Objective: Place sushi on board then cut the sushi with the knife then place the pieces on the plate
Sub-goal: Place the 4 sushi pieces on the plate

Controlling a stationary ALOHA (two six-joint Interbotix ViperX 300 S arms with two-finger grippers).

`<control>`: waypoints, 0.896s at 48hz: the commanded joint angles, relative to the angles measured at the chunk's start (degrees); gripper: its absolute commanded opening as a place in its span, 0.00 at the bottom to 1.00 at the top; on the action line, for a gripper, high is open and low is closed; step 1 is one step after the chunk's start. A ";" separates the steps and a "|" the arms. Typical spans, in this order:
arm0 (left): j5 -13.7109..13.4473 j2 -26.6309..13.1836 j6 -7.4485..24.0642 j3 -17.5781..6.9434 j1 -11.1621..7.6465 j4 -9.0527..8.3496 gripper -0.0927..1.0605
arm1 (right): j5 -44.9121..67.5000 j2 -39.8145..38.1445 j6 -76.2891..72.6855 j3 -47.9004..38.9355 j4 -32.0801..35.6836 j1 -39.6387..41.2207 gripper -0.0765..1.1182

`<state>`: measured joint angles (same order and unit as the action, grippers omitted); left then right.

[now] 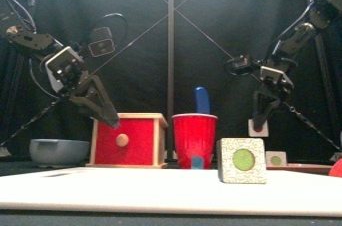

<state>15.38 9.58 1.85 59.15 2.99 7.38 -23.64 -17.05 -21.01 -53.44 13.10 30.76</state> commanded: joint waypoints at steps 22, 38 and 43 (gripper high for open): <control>0.26 0.53 -0.09 -0.79 -0.26 0.00 0.71 | 6.77 8.35 0.18 0.97 0.18 4.48 0.67; -1.58 0.70 -0.09 -1.58 -0.26 0.00 0.71 | -3.96 -3.60 0.00 5.19 0.18 -1.58 0.68; -1.67 0.70 -0.09 -1.85 -0.26 0.44 0.71 | -4.04 -6.24 -0.18 6.06 -2.37 -8.44 0.68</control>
<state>13.54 9.67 1.85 58.71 2.90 7.47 -27.69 -20.57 -21.18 -48.96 12.04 26.46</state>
